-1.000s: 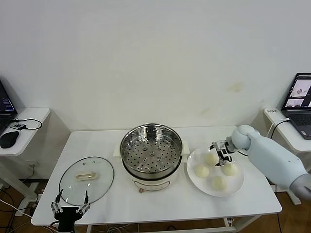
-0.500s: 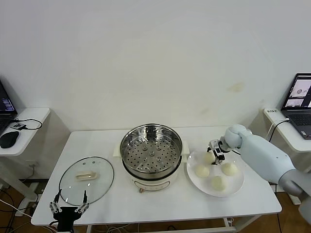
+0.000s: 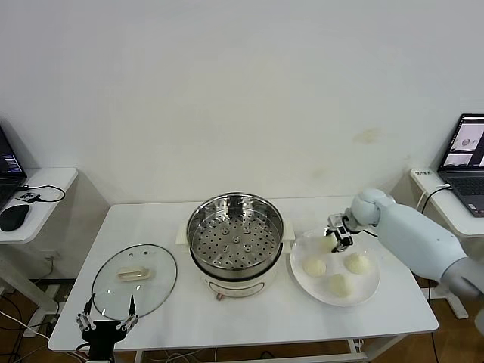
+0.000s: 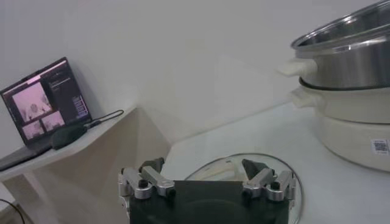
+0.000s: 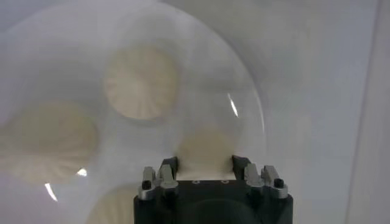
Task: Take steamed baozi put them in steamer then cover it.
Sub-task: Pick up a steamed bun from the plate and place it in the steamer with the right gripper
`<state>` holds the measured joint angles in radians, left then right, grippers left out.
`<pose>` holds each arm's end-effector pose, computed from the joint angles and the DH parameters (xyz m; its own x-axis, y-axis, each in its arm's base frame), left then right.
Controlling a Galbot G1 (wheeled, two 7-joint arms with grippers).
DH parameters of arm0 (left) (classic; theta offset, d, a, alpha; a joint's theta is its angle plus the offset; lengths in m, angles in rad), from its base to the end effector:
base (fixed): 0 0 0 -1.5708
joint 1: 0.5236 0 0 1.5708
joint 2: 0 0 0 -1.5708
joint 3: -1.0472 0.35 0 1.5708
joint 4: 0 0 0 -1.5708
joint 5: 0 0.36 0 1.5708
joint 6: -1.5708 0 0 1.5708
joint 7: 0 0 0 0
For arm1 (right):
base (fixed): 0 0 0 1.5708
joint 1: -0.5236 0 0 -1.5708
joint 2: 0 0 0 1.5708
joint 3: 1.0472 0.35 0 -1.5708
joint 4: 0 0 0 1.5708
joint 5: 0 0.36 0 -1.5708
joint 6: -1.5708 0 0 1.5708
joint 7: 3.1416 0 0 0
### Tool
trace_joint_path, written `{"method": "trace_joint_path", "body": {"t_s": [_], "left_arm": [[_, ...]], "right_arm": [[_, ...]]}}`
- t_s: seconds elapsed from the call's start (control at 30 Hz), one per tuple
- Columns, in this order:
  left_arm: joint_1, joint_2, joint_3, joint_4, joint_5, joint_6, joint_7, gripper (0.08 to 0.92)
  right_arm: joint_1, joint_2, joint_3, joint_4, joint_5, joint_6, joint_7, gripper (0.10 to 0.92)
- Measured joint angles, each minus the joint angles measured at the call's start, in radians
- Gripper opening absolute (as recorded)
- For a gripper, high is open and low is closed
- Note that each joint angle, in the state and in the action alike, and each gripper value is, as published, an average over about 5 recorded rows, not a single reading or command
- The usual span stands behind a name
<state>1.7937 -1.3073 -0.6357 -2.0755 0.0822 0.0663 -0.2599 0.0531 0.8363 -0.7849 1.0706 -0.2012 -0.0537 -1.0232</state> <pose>0.1208 0.0799 -0.3306 -0.9536 -0.2324 0.1915 -0.1390 0.9038 0.4048 0.5651 -0.1239 -0.1955 -0.2957 -0.1353 0.9457 -0.9223 -0.2174 -0.3195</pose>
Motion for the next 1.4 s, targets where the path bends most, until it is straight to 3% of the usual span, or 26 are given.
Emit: {"method": "trace_joint_path", "body": {"t_s": [0.37, 0.77, 1.07, 1.4], "left_arm": [[-0.010, 0.018, 0.009, -0.003, -0.017, 0.001, -0.002, 0.823], [-0.007, 0.027, -0.008, 0.004, -0.034, 0.001, -0.004, 0.823], [-0.016, 0.022, -0.027, 0.013, -0.037, 0.000, -0.005, 0.823], [-0.023, 0.015, -0.036, 0.025, -0.038, 0.000, -0.008, 0.823]], "right_arm": [[0.282, -0.025, -0.168, 0.128, 0.201, -0.016, -0.006, 0.578], [0.459, 0.174, -0.289, 0.121, 0.321, 0.017, 0.021, 0.585], [0.471, 0.338, -0.381, 0.093, 0.293, 0.124, 0.058, 0.585], [0.419, 0.423, -0.441, 0.023, 0.137, 0.299, 0.111, 0.623]]}}
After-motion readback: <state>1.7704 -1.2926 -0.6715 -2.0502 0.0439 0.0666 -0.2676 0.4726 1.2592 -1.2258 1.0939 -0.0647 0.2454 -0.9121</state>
